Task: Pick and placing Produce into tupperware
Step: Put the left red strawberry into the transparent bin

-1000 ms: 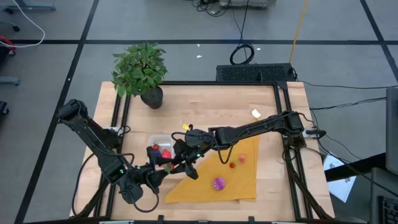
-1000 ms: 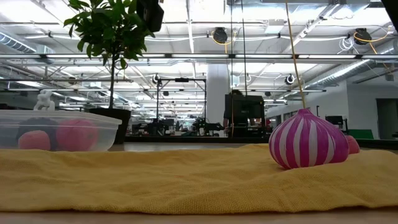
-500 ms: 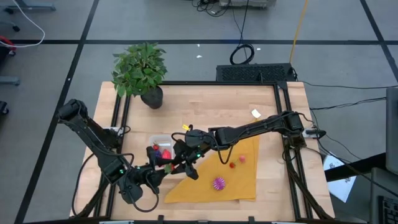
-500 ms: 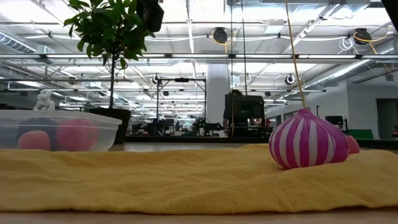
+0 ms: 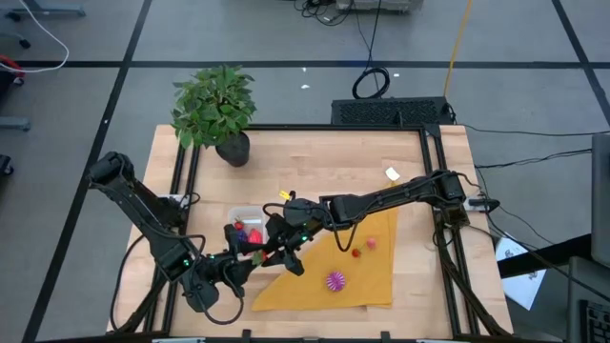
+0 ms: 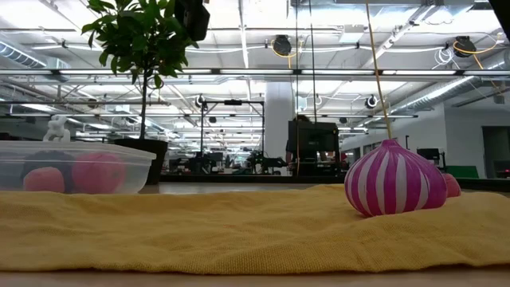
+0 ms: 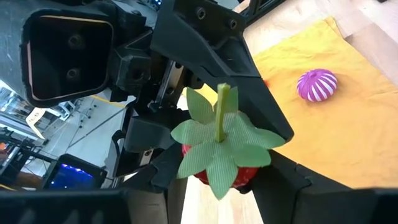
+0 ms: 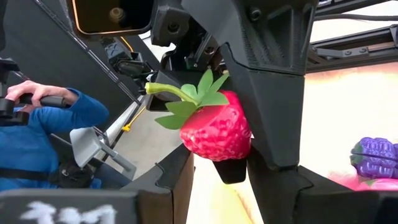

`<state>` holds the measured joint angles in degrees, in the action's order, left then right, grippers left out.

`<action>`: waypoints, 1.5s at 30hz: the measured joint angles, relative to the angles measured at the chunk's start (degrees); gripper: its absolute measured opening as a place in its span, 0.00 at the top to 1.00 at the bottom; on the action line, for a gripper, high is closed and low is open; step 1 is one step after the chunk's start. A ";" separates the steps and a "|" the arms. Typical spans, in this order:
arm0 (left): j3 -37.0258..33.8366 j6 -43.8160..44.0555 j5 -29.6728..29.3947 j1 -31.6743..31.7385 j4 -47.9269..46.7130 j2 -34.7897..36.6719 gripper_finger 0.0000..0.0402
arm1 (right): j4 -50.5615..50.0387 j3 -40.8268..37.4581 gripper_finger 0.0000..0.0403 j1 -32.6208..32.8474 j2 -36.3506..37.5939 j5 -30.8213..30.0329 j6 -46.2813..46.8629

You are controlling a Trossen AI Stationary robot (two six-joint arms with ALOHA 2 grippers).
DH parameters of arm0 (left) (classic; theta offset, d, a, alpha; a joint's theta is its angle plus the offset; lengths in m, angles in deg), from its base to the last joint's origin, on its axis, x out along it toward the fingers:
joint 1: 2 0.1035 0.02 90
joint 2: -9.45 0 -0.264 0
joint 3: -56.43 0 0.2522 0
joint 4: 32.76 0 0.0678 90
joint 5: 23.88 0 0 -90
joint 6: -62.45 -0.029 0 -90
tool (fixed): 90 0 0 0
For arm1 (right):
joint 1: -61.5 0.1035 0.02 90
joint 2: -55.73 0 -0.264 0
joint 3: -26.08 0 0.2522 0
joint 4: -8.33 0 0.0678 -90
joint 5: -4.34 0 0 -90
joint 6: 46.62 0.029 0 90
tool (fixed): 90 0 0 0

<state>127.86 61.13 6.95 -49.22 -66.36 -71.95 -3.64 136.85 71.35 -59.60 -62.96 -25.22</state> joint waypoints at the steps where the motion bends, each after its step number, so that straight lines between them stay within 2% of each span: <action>1: 0.00 0.04 -0.02 0.00 0.00 0.00 0.62 | -0.04 0.00 0.67 0.00 0.00 -0.01 0.00; 12: 0.00 0.39 -0.48 -0.05 0.00 0.00 0.65 | -0.18 0.00 0.67 0.00 0.00 -0.02 -0.02; 45: 0.00 1.88 -4.43 -2.33 -1.49 -0.04 0.64 | -0.66 0.11 0.67 0.00 0.00 0.09 -0.02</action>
<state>127.86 63.01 2.51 -51.56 -67.85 -72.00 -4.30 136.96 71.35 -59.60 -62.87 -25.24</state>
